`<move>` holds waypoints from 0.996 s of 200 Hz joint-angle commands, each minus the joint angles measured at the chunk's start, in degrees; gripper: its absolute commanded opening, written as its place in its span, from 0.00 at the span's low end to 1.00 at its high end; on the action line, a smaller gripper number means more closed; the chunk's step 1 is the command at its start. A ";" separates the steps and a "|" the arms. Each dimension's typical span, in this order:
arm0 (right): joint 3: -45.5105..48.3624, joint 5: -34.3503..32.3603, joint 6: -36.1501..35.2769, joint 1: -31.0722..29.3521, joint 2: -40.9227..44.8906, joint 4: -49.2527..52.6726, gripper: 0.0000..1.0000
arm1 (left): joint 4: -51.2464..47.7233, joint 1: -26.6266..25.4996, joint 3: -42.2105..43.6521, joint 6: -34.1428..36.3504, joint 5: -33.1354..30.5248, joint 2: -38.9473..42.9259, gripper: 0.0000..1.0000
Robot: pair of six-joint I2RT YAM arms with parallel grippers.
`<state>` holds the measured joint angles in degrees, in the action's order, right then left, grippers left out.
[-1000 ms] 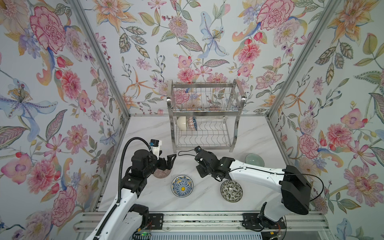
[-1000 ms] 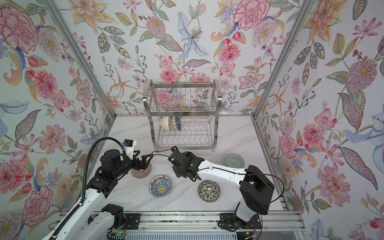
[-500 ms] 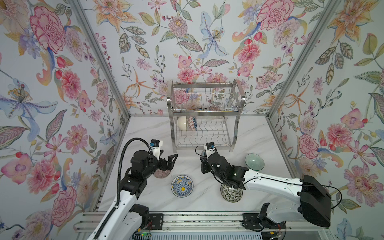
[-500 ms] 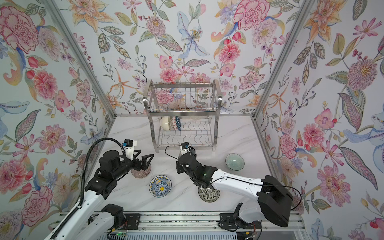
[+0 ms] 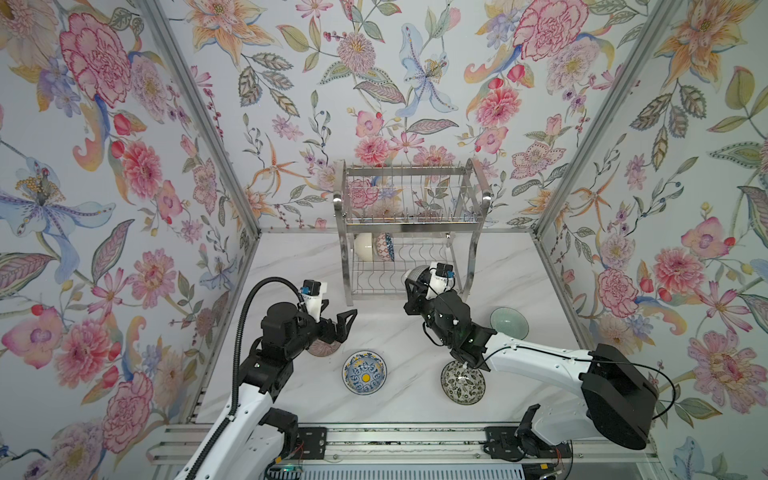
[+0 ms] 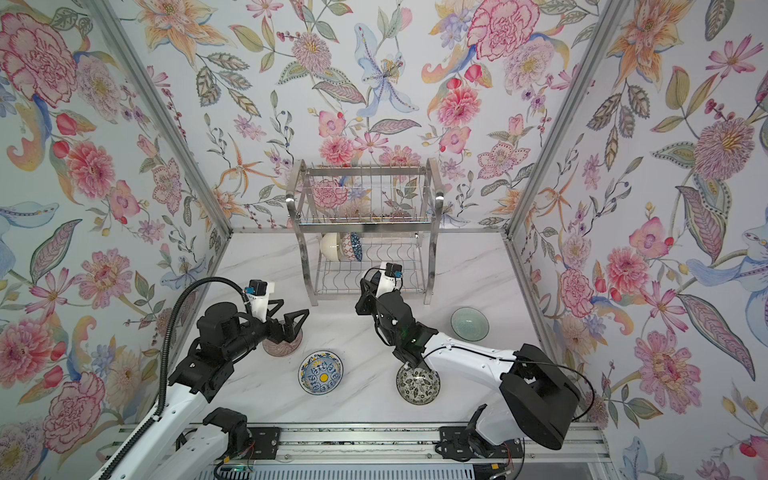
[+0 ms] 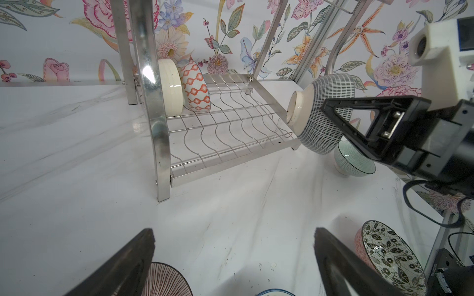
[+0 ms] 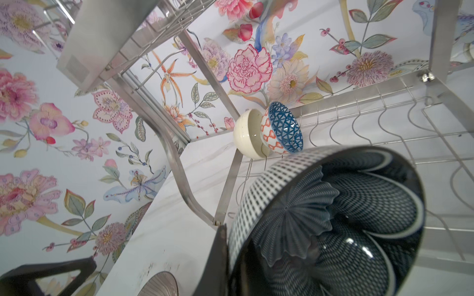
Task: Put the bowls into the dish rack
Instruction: 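Carry the dark grey bowl with the right gripper into the lower rack tier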
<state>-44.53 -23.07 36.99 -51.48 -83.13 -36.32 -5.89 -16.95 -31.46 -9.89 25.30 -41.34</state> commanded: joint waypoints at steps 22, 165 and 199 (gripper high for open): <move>-2.10 -2.35 5.80 1.29 -5.96 -16.44 0.00 | 0.44 -1.11 1.03 1.19 -0.19 1.62 0.99; -19.03 12.30 20.35 12.20 -23.64 -16.82 0.01 | -0.68 -4.48 1.50 2.77 -4.53 1.06 0.99; -22.77 18.53 19.33 14.45 -24.86 -11.67 0.02 | -0.62 -4.56 1.41 2.68 -4.06 0.76 0.99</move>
<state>-63.51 -10.87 56.84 -38.59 -107.18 -49.08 -6.35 -21.02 -30.98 -8.36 21.85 -40.40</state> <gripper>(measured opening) 0.078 0.989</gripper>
